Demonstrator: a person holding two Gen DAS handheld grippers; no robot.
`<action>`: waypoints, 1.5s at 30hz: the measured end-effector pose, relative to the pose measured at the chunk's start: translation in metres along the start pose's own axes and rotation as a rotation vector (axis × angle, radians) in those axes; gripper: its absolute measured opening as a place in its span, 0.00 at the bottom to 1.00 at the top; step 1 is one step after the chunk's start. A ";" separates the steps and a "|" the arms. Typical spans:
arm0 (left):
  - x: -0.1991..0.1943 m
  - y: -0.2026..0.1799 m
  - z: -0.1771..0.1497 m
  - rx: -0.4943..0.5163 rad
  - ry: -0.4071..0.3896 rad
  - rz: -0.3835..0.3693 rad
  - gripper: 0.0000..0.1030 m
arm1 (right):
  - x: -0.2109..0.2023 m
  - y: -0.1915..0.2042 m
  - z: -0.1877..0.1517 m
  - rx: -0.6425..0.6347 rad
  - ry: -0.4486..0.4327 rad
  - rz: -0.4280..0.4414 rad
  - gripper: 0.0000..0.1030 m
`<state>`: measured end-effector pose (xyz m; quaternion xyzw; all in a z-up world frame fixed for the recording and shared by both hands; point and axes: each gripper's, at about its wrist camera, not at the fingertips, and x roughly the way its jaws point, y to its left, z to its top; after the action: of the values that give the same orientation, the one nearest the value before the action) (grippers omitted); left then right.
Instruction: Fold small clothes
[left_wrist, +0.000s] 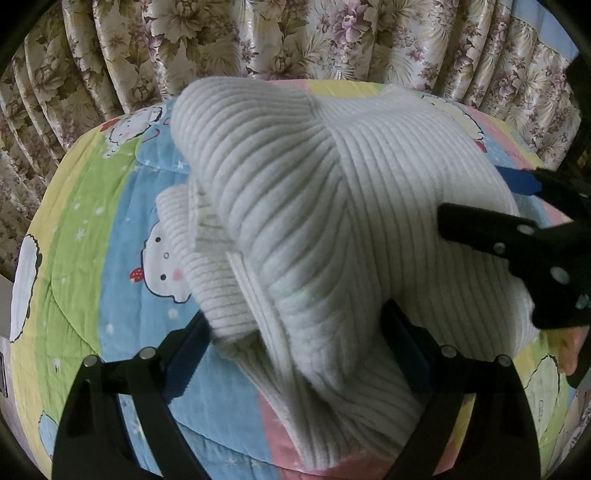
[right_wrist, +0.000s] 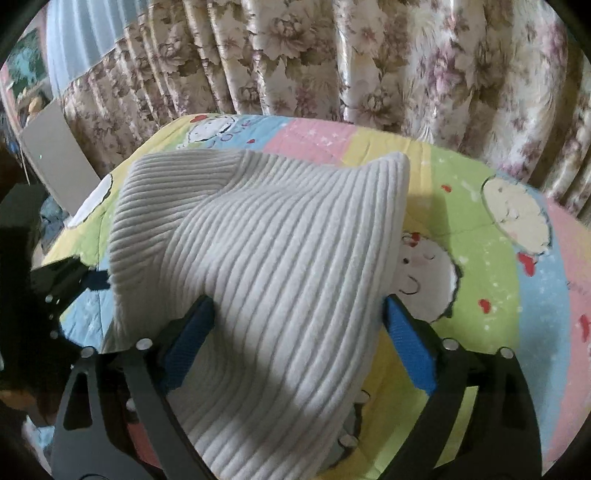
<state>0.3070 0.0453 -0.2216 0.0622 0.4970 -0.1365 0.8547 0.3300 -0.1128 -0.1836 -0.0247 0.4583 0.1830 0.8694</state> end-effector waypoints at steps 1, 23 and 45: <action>0.000 0.000 0.000 0.001 0.000 0.000 0.89 | 0.006 -0.005 0.000 0.026 0.015 0.026 0.93; -0.003 0.000 0.003 0.010 0.020 -0.049 0.71 | -0.001 0.030 0.000 -0.260 0.090 -0.101 0.56; -0.080 -0.027 -0.004 -0.049 -0.023 -0.129 0.37 | -0.089 0.040 -0.020 -0.347 -0.129 -0.098 0.46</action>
<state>0.2585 0.0346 -0.1530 0.0075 0.4934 -0.1798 0.8510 0.2546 -0.1060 -0.1181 -0.1845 0.3617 0.2179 0.8875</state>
